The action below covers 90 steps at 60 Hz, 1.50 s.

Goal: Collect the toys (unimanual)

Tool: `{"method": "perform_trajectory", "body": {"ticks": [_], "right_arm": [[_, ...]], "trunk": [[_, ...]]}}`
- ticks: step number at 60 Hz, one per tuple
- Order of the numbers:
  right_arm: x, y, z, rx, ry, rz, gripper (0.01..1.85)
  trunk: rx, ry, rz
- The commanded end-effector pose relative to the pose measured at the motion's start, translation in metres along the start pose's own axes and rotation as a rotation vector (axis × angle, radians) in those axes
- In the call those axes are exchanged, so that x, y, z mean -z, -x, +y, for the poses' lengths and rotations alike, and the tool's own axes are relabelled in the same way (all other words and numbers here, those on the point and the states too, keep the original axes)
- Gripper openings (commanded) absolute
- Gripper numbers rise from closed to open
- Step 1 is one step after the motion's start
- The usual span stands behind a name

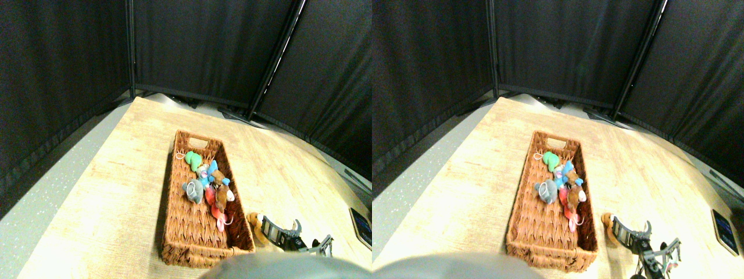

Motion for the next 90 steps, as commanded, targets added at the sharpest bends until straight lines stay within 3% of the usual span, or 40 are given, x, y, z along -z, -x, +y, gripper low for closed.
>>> {"method": "perform_trajectory", "body": {"ticks": [1,20,39,42,45,46,49,54,60,69,77,90], "right_arm": [[0.002,-0.003,-0.007,-0.005,-0.009,0.022,0.87],[0.009,-0.021,-0.032,0.111,-0.017,0.039,0.95],[0.011,-0.046,-0.046,0.146,-0.062,0.018,0.89],[0.011,-0.047,-0.046,0.135,-0.057,0.008,0.79],[0.012,-0.048,-0.044,0.095,0.000,0.022,0.45],[0.012,-0.048,-0.044,0.095,0.000,0.022,0.45],[0.014,-0.045,-0.038,0.082,0.134,-0.048,0.11],[0.015,-0.042,-0.031,0.087,0.107,-0.093,0.12],[0.016,-0.040,-0.022,0.056,0.115,-0.081,0.12],[0.016,-0.040,-0.001,-0.050,0.164,-0.031,0.13],[0.018,-0.040,0.017,-0.110,0.168,-0.030,0.11],[0.030,-0.036,0.071,-0.209,0.356,0.005,0.12]], "trunk": [[-0.017,0.027,0.016],[-0.025,0.042,0.013],[-0.031,0.048,0.013],[-0.032,0.049,0.011],[-0.031,0.050,0.010],[-0.031,0.050,0.010],[-0.031,0.050,0.010],[-0.030,0.047,0.007],[-0.025,0.041,0.004],[-0.024,0.037,-0.004],[-0.023,0.038,-0.009],[-0.025,0.052,-0.025]]}}
